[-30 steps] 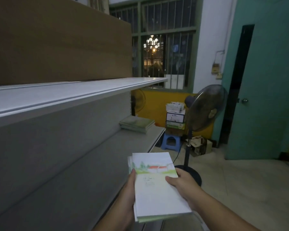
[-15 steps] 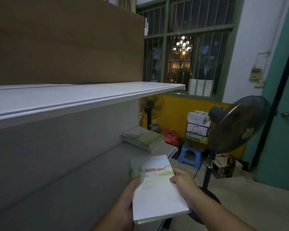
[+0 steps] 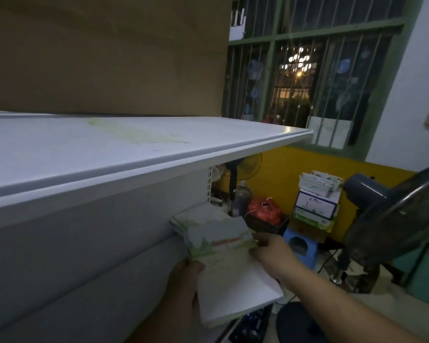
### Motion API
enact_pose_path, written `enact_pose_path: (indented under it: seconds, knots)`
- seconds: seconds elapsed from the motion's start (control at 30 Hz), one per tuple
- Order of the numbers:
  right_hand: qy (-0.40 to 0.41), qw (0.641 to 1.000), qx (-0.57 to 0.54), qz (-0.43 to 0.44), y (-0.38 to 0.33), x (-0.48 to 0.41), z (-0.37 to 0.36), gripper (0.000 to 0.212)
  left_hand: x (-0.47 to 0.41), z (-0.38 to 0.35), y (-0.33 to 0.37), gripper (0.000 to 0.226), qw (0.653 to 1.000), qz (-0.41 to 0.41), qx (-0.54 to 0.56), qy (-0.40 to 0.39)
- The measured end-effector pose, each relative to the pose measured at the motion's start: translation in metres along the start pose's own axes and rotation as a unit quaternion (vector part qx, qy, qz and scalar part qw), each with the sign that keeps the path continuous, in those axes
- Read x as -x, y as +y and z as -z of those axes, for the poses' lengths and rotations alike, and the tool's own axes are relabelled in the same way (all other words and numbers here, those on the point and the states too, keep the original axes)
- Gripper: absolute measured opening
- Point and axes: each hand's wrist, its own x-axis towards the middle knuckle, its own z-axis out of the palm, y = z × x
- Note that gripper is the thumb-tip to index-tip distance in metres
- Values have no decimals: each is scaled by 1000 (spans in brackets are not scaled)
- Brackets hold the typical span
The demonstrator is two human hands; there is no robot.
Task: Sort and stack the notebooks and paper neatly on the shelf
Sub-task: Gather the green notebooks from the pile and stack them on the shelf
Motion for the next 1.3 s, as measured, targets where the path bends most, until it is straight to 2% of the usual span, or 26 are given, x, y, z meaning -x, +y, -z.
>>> enact_pose_path:
  seconds: [0.2, 0.37, 0.4, 0.47, 0.53, 0.6, 0.67, 0.73, 0.8, 0.93, 0.97, 1.07, 1.2, 1.27, 1.3]
  knots:
    - [-78, 988, 116, 66, -2, -101, 18, 30, -46, -22, 24, 18, 997, -41, -42, 48]
    - [-114, 977, 143, 113, -5, -172, 18, 30, -78, -48, 35, 16, 985, -110, -46, 127]
    - [-109, 974, 150, 132, -6, -182, 15, 31, -88, -51, 34, 26, 980, -125, -52, 144]
    - [-94, 962, 186, 177, -5, -192, 4, 33, -121, -48, 21, 62, 969, -155, -60, 184]
    - [-99, 928, 270, 239, 3, -190, -8, 39, -143, -45, 3, 79, 957, -150, -91, 230]
    - [-139, 903, 300, 274, 15, -190, -17, 41, -121, -63, 5, 69, 955, -149, -89, 240]
    - [-152, 907, 279, 275, 21, -198, -17, 40, -105, -79, 3, 52, 963, -149, -55, 218]
    - [-162, 906, 265, 286, 25, -210, -17, 40, -103, -82, -1, 53, 965, -140, -50, 214]
    - [-178, 900, 263, 297, 28, -217, -20, 40, -106, -78, -4, 60, 963, -140, -57, 223]
    - [-180, 902, 242, 308, 30, -217, -20, 40, -128, -61, -22, 106, 957, -137, -101, 237]
    - [-178, 909, 226, 301, 28, -214, -18, 40, -130, -59, -25, 108, 957, -139, -97, 234]
    - [-180, 914, 217, 291, 19, -203, -11, 35, -120, -68, -18, 72, 959, -143, -76, 234]
    - [-178, 904, 263, 287, 12, -191, -8, 39, -94, -83, -15, 44, 946, -144, -126, 263]
    - [-169, 872, 337, 314, 11, -187, -7, 39, -70, -82, -16, 28, 932, -132, -217, 260]
    - [-167, 850, 376, 330, 10, -187, -8, 40, -53, -80, -16, 29, 921, -121, -274, 249]
